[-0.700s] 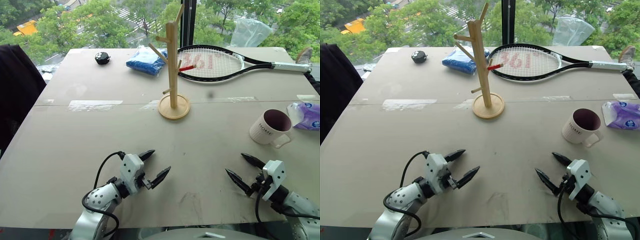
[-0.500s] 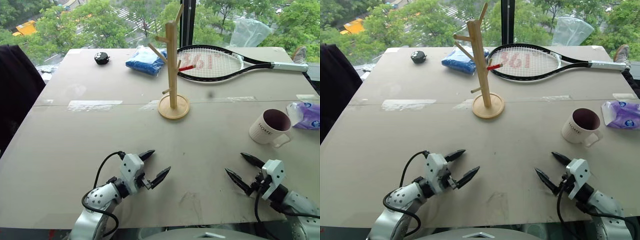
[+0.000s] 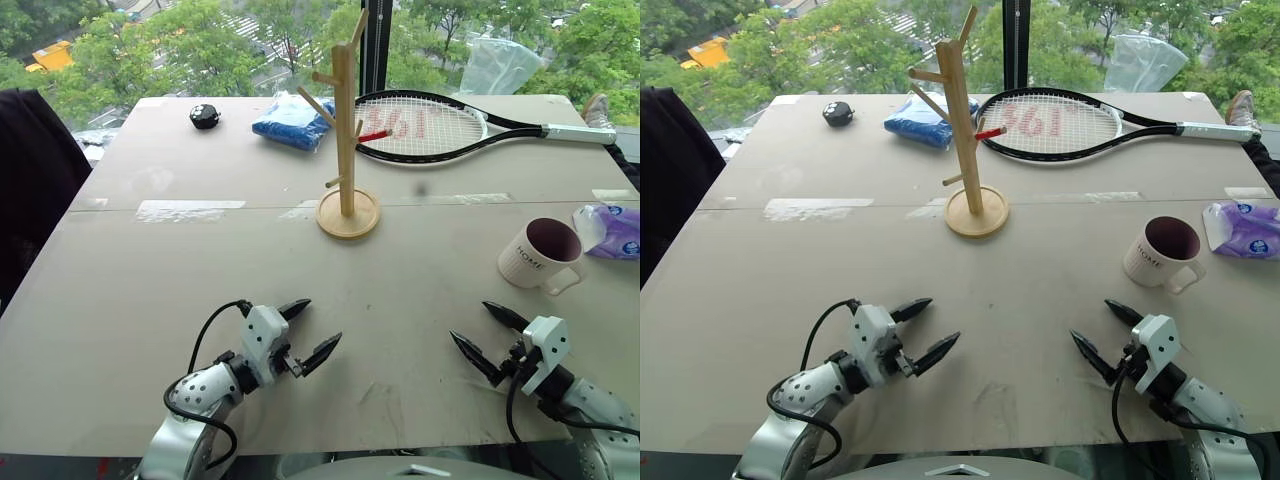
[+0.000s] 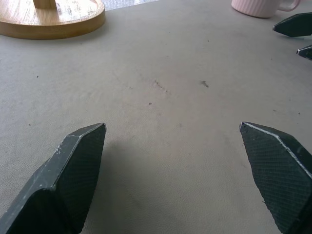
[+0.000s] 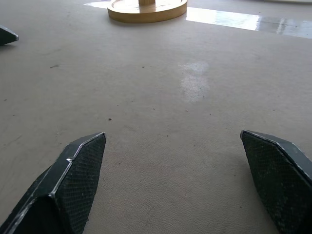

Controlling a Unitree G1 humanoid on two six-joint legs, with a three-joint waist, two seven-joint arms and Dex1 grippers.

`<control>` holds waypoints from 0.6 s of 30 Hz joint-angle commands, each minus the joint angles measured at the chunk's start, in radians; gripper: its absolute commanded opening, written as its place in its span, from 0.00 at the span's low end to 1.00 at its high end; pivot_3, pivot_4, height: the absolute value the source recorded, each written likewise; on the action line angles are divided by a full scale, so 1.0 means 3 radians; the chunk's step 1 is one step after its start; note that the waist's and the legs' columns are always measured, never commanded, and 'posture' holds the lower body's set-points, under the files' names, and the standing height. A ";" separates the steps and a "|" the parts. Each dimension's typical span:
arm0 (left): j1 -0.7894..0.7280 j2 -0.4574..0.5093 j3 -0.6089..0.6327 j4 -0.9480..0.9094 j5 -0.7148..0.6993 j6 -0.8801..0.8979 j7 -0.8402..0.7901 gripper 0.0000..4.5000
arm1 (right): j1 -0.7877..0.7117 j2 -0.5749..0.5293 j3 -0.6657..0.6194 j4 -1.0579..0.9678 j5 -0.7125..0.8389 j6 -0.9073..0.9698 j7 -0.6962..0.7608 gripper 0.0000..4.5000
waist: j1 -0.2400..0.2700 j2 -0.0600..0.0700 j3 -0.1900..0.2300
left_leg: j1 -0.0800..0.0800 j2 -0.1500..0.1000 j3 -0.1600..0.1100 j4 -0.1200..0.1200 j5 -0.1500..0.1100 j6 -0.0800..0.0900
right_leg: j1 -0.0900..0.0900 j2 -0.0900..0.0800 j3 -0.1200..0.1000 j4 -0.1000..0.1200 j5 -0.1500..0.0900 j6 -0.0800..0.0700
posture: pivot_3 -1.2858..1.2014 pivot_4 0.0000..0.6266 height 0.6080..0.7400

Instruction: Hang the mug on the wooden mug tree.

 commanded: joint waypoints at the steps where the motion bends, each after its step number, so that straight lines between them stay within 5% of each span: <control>1: -0.0027 0.0084 0.0055 0.0037 -0.0008 0.0008 -0.0075 1.00 | 0.0115 0.0098 -0.0083 -0.0144 -0.0008 0.0064 -0.0243 0.99 | 0.0001 0.0000 0.0000 | 0.0000 0.0000 0.0000 0.0000 0.0000 0.0000 | 0.0000 0.0000 0.0000 0.0000 0.0000 0.0000 | 0.52 0.24 1.00; 11: -0.0846 0.0342 -0.0248 -0.0020 -0.0214 0.0325 -0.0759 1.00 | 0.0474 0.0876 -0.0531 -0.0829 -0.0139 0.0335 -0.1647 0.99 | 0.0004 0.0003 -0.0001 | -0.0009 -0.0003 0.0006 0.0000 0.0009 -0.0016 | -0.0012 -0.0001 0.0000 0.0002 0.0000 0.0001 | 0.52 0.24 1.00; 18: -0.1402 0.0441 -0.0363 -0.0172 -0.0489 0.0725 -0.1128 1.00 | 0.0202 0.1123 -0.0655 -0.0808 -0.0325 0.0316 -0.2163 0.99 | -0.0013 0.0004 0.0001 | -0.0005 -0.0005 -0.0002 -0.0001 0.0009 -0.0018 | -0.0020 0.0012 0.0018 0.0004 0.0001 0.0002 | 0.52 0.24 1.00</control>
